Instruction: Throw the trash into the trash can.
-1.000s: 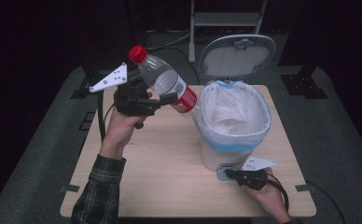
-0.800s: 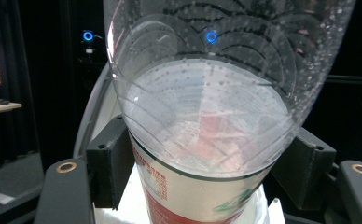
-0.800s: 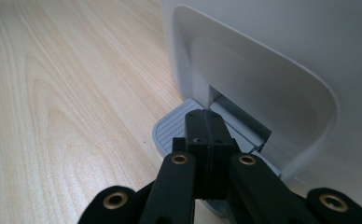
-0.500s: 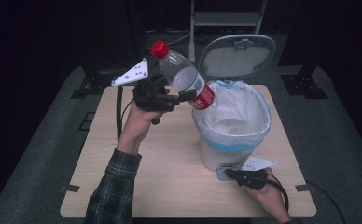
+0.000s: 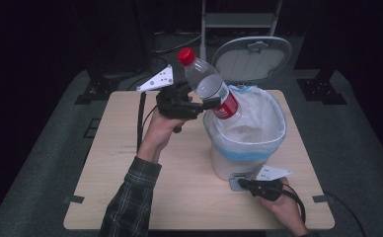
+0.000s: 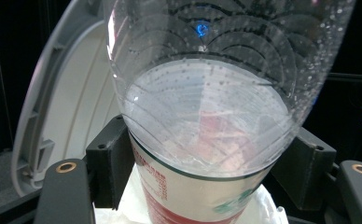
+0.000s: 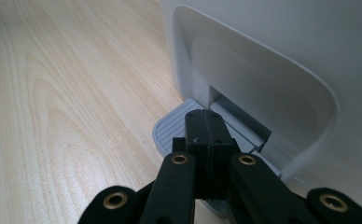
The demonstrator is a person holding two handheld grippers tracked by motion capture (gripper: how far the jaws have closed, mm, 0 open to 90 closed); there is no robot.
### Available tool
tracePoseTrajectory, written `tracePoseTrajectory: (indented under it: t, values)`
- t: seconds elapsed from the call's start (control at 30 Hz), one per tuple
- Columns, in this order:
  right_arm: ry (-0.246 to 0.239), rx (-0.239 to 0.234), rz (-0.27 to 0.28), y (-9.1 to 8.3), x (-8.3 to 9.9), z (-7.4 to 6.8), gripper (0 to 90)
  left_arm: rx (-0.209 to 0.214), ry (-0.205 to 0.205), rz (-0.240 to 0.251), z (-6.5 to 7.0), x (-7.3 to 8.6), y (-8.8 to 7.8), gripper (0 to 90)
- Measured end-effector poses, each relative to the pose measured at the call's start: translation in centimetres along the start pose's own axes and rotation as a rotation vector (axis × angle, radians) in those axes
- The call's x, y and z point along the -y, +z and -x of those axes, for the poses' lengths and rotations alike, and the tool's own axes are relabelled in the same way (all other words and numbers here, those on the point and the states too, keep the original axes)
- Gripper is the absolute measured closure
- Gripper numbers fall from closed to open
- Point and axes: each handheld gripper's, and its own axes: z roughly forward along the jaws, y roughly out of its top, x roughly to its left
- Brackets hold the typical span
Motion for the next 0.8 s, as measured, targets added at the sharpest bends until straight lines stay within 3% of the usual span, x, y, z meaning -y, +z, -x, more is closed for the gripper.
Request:
tracePoseTrajectory:
  t: [0.8]
  values:
    - [0.002, -0.002, 0.001, 0.0, 0.0, 0.0, 89.6, 0.022, -0.030, -0.056, -0.3, 3.3, 1.9, 27.8]
